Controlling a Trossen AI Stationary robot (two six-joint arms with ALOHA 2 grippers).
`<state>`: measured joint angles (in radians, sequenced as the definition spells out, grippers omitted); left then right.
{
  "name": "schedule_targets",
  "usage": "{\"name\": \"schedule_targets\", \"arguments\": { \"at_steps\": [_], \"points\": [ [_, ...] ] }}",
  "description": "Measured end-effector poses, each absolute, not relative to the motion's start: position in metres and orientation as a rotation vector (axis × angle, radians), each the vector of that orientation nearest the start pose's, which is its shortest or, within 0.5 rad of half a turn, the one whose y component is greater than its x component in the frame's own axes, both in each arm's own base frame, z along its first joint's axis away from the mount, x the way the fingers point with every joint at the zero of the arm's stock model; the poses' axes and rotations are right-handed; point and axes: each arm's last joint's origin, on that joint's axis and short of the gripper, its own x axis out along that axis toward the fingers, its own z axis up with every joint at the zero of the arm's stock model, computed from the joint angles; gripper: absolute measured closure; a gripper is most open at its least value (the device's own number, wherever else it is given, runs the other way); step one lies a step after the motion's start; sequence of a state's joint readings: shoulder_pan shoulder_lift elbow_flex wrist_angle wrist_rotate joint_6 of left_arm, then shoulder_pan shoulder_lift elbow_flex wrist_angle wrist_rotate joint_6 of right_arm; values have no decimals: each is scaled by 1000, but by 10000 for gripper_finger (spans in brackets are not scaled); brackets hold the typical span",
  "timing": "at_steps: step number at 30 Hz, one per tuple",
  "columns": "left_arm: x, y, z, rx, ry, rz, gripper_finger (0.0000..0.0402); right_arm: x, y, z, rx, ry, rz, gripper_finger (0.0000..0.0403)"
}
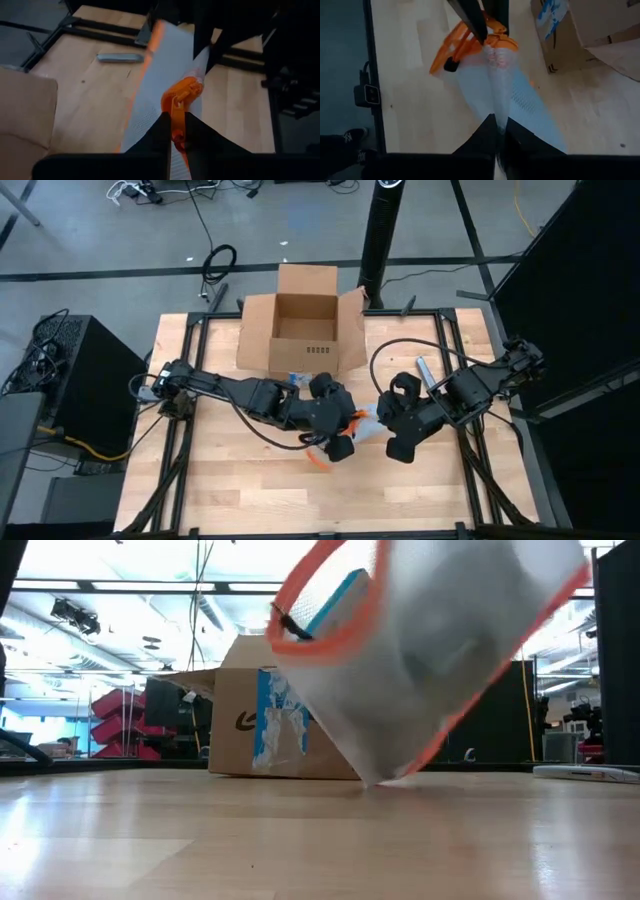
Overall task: Unpack boxes
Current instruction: Close the transparent zip bag
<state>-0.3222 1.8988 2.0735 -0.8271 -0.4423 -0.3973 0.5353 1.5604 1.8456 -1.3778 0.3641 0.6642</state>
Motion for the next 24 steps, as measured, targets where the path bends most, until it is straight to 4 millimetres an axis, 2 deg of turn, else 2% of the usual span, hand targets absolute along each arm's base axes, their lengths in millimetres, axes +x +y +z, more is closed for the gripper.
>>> {"name": "schedule_targets", "arguments": {
  "at_steps": [8,24],
  "points": [
    [394,-118,399,-146,563,233,384,244,133,422,63,905,-143,403],
    [399,-120,411,-204,442,207,383,254,130,427,46,829,-112,330]
  ]
}}
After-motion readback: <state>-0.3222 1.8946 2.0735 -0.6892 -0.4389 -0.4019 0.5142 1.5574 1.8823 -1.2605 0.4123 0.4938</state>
